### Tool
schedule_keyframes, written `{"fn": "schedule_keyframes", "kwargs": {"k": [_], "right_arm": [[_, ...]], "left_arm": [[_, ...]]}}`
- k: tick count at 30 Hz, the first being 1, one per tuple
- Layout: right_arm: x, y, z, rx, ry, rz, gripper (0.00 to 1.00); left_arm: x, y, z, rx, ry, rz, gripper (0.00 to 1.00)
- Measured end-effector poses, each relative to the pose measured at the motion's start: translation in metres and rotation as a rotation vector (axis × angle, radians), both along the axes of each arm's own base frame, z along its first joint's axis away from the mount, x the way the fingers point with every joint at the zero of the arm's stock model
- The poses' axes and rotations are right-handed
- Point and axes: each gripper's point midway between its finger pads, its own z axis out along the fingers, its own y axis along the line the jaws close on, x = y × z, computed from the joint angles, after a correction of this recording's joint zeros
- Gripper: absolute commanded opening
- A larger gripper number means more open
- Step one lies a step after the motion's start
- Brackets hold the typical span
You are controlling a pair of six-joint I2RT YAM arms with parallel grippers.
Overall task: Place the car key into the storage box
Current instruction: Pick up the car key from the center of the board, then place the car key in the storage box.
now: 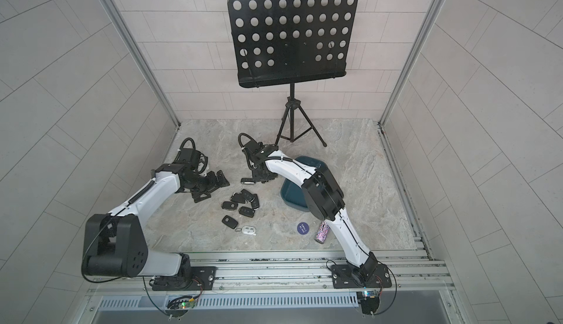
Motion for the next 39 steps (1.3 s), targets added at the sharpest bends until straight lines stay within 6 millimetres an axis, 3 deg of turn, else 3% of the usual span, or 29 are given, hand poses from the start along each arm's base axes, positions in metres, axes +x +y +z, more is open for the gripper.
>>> {"fn": "schedule_keyframes", "kwargs": {"k": [6,12,18,24,28,35,39], "right_arm": [[0.012,-0.022,0.062,0.09,-0.099,-0.039,0.2],[0.013,-0.075,0.082,0.104,-0.125,-0.123,0.2],[0.008,-0.13,0.07,0.069,-0.093,-0.216,0.2],[0.006,-0.164,0.047,0.027,-0.043,-0.282,0.21],[0.011,-0.171,0.038,0.016,-0.028,-0.301,0.21],[0.025,-0.166,0.001,-0.022,0.033,-0.302,0.21],[0.029,-0.164,-0.008,-0.036,0.047,-0.304,0.21]], "left_arm": [[0.014,-0.005,-0.002,-0.036,0.016,0.018,1.0],[0.035,-0.011,0.008,-0.063,-0.015,0.01,1.0],[0.035,-0.017,0.002,-0.08,0.009,-0.004,1.0],[0.034,-0.018,0.002,-0.081,0.015,-0.009,1.0],[0.032,-0.018,0.003,-0.08,0.023,-0.009,1.0],[0.031,-0.018,0.003,-0.079,0.028,-0.01,1.0],[0.032,-0.018,0.004,-0.078,0.025,-0.013,1.0]]}}
